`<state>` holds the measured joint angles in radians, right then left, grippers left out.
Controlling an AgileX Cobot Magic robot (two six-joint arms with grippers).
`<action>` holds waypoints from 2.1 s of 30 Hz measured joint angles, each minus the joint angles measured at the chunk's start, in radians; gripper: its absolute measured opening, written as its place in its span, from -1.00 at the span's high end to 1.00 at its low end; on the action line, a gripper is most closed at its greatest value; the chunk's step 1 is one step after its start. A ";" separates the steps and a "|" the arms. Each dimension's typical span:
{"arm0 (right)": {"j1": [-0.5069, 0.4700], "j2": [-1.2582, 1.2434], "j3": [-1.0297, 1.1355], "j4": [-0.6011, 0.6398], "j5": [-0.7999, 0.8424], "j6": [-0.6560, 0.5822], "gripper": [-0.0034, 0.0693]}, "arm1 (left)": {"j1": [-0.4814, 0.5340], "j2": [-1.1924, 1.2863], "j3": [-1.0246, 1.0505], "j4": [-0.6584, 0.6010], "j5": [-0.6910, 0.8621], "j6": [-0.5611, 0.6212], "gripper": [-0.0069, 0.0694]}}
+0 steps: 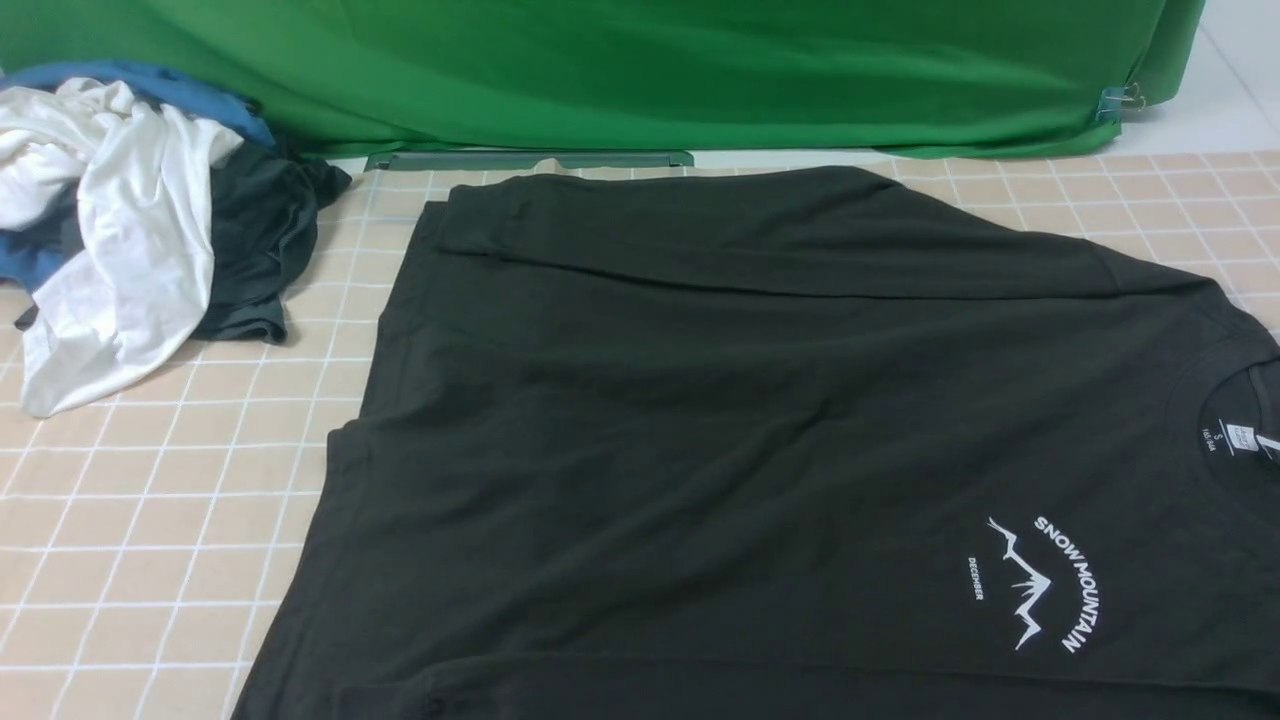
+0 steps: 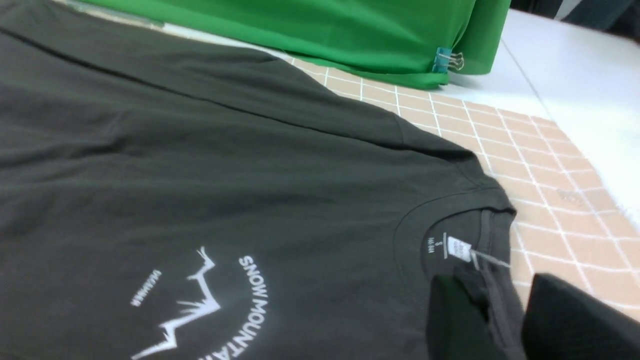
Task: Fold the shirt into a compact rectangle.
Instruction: 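Grasp the left edge of the dark T-shirt lying flat on the table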
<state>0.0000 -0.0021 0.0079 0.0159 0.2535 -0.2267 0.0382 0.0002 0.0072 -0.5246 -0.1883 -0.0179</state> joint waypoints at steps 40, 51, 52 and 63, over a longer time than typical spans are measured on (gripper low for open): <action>0.196 0.307 -0.435 0.310 0.128 0.324 0.81 | -0.306 1.106 -0.564 0.309 1.002 0.095 0.78; 0.387 0.725 -0.611 0.309 0.277 0.176 0.81 | -0.392 1.302 -0.563 0.412 0.862 0.082 0.31; 0.403 0.744 -0.611 0.309 0.277 0.175 0.81 | -0.392 1.322 -0.563 0.413 0.824 0.088 0.15; 0.445 0.791 -0.610 0.309 0.203 0.173 0.81 | -0.392 1.460 -0.570 0.388 0.776 0.156 -0.35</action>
<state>0.4447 0.7889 -0.6021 0.3253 0.4563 -0.0538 -0.3540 1.4601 -0.5631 -0.1369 0.5875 0.1386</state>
